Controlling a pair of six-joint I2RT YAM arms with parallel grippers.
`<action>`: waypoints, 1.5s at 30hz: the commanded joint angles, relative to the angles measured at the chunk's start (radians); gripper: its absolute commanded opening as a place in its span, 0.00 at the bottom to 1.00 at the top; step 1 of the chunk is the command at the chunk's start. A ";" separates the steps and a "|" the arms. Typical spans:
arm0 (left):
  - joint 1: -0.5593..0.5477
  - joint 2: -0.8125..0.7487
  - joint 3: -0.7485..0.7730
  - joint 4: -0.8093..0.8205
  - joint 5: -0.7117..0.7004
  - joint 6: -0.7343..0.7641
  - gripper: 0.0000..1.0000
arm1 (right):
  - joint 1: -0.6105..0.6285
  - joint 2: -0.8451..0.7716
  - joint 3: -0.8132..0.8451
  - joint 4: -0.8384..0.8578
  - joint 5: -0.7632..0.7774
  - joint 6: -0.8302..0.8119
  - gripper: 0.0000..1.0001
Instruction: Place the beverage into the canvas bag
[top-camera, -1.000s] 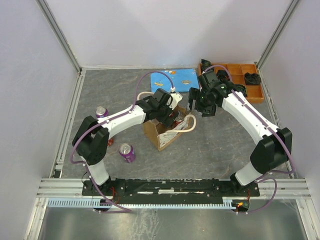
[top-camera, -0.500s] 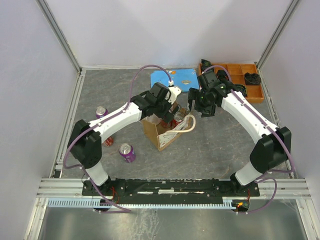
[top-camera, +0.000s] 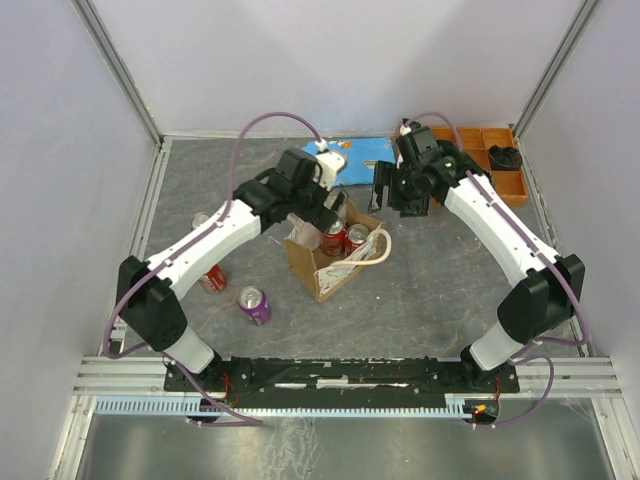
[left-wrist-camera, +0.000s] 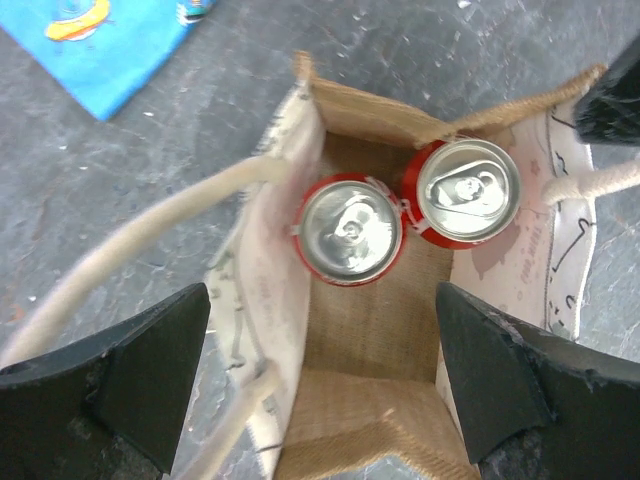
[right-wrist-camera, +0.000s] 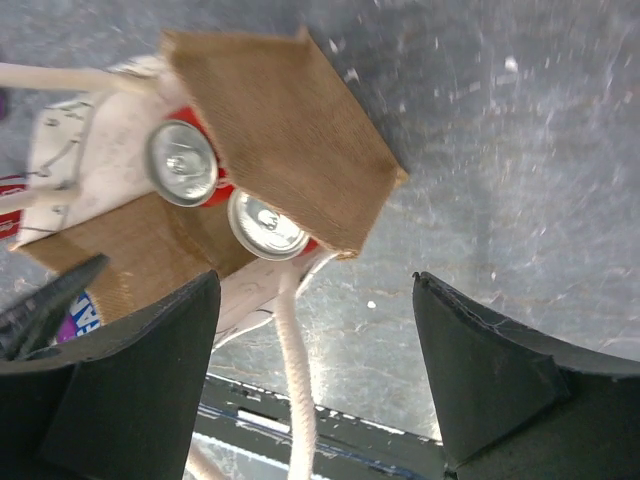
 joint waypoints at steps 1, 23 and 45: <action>0.130 -0.056 0.067 -0.052 0.049 -0.056 0.99 | 0.012 0.021 0.179 0.000 0.023 -0.144 0.85; 0.310 -0.118 -0.074 -0.132 0.173 -0.116 0.94 | 0.293 0.348 0.357 -0.039 0.139 -0.422 0.85; 0.330 -0.118 -0.087 -0.144 0.174 -0.113 0.92 | 0.293 0.473 0.300 0.078 0.174 -0.413 0.80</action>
